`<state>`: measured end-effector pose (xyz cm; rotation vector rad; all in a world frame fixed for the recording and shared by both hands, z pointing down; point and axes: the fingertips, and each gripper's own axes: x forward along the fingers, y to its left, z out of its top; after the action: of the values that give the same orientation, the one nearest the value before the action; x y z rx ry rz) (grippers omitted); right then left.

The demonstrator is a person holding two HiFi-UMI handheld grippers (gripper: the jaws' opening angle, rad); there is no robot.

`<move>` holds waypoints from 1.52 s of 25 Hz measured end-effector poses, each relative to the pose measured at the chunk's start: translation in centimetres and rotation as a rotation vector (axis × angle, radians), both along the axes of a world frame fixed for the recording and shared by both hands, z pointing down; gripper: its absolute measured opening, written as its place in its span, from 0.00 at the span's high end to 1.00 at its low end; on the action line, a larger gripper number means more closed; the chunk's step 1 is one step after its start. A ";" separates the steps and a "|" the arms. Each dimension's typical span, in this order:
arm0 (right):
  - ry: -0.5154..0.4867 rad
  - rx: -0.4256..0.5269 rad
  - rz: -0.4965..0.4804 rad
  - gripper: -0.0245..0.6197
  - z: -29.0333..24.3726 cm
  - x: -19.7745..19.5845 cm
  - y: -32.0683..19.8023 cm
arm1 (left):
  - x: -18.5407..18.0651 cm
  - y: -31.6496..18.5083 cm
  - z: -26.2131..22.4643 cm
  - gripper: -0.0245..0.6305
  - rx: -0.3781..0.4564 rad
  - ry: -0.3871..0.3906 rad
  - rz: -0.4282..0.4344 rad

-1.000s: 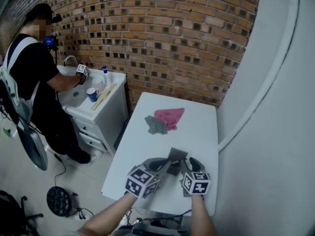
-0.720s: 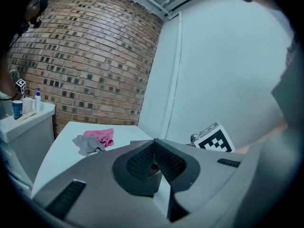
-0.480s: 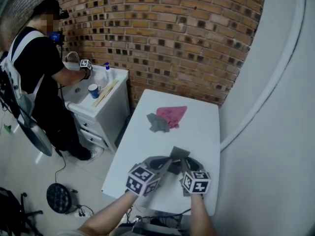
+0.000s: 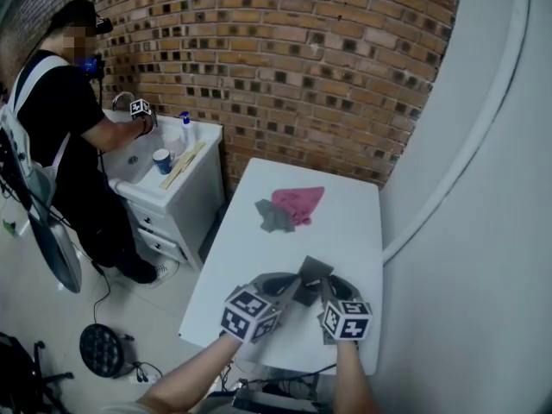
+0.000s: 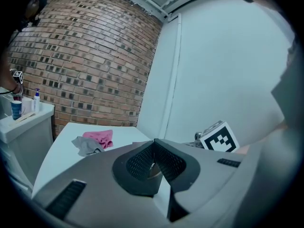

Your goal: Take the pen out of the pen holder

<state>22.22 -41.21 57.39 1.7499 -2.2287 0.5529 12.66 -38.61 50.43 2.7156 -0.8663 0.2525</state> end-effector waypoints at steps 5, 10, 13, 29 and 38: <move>0.001 0.050 0.007 0.86 -2.2 0.0 0.4 | -0.1 0.3 -1.0 0.95 0.021 0.018 0.009; -0.007 0.118 0.004 0.87 -5.0 -0.3 1.1 | -0.4 0.4 -2.0 0.95 0.046 0.028 0.018; -0.004 0.170 -0.007 0.87 -7.4 -0.7 1.6 | -0.7 0.5 -2.8 0.95 0.059 0.032 0.026; -0.026 0.392 -0.061 0.87 -18.1 -3.1 6.1 | -2.1 1.9 -8.3 0.95 0.153 0.077 0.055; -0.053 0.483 -0.108 0.87 -20.9 -3.7 8.8 | -2.2 3.0 -10.0 0.95 0.179 0.101 0.065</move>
<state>18.55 -32.40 36.52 1.8166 -2.6374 0.0320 10.43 -35.60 40.45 2.8967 -0.8088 0.0524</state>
